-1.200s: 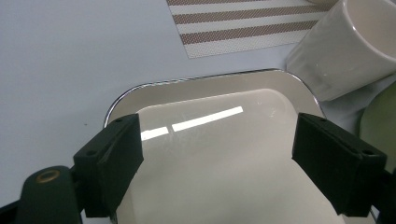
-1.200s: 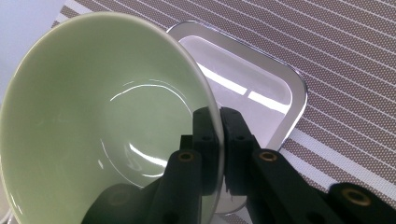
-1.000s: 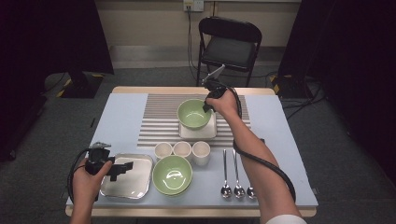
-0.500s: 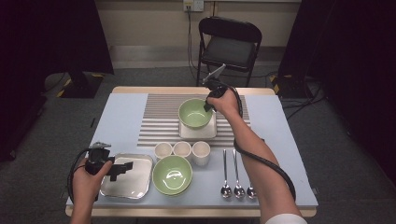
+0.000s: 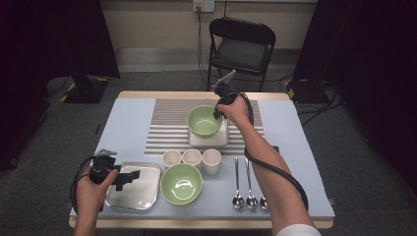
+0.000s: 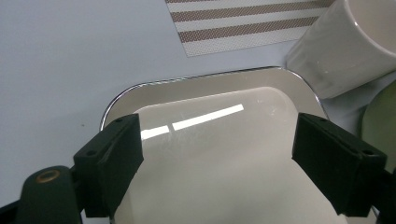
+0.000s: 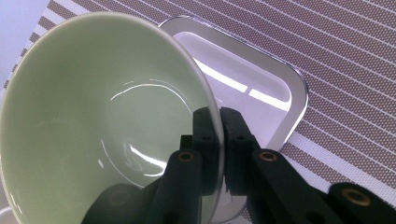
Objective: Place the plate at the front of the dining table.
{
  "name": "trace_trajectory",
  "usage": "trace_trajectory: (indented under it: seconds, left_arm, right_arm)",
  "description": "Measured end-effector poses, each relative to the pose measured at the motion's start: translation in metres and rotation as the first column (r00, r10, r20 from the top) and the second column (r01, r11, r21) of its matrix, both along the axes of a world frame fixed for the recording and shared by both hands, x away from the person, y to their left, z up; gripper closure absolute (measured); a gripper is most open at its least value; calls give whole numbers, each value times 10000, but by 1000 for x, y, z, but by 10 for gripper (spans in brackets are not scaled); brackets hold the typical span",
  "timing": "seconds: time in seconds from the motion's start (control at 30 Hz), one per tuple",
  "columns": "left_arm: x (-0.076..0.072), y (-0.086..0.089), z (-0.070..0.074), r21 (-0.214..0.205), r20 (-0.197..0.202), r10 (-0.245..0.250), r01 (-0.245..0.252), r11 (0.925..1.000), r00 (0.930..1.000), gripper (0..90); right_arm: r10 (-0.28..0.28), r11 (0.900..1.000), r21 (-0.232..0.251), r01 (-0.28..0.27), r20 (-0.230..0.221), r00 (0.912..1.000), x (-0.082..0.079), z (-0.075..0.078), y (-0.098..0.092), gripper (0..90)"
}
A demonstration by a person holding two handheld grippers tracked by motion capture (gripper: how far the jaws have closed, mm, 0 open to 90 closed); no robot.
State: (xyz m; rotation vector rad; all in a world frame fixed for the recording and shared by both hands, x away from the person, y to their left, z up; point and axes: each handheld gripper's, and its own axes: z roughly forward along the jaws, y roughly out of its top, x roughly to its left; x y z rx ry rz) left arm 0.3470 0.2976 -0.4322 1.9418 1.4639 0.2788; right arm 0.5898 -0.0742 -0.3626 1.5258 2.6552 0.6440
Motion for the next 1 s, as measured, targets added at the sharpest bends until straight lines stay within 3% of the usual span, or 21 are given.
trace_trajectory:
  seconds: [1.0]
  left_arm:
    - [-1,2,1,32,55,17,-17,10000,10000,158]
  right_arm:
    - [-432,9989,161,432,9,9991,5,-7,-6,860]
